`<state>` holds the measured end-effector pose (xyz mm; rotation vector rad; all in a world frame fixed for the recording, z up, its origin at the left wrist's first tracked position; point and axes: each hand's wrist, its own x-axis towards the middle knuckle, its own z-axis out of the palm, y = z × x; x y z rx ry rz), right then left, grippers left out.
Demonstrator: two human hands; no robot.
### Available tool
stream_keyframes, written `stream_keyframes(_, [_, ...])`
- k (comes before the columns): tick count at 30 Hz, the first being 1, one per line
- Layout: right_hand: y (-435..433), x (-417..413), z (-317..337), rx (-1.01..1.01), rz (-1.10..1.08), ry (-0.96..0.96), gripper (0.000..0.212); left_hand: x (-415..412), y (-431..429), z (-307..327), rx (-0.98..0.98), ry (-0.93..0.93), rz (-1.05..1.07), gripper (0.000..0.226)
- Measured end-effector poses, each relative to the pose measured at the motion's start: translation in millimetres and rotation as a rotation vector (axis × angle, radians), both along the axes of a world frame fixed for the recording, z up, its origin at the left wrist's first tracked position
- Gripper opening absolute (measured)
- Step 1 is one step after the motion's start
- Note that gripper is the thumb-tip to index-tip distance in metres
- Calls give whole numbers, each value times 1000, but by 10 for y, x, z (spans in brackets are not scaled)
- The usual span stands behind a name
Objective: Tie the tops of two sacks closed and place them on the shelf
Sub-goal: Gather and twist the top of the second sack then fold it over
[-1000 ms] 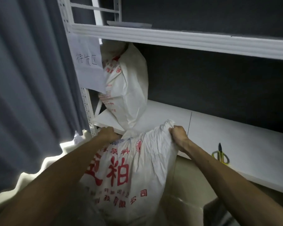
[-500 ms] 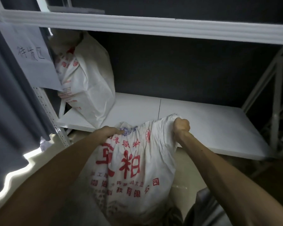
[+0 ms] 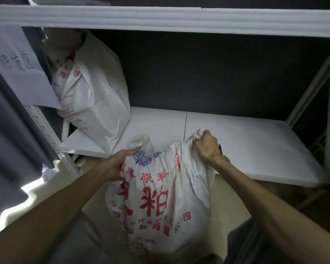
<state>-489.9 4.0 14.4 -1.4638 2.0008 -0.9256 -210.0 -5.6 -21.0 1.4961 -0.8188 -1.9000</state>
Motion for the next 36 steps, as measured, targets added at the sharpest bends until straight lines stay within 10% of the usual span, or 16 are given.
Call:
stream_keyframes(14, [384, 346, 187, 596, 427, 387, 37, -75, 176, 222, 30, -313, -317, 37])
stream_keyframes(21, [575, 465, 220, 555, 532, 400, 3, -55, 263, 340, -9, -509, -371, 24])
stream_keyframes(28, [609, 596, 322, 572, 605, 432, 16, 36, 280, 640, -54, -478, -341, 11])
stream_keyframes(36, [381, 412, 159, 86, 241, 218, 36, 170, 88, 564, -275, -149, 96, 39])
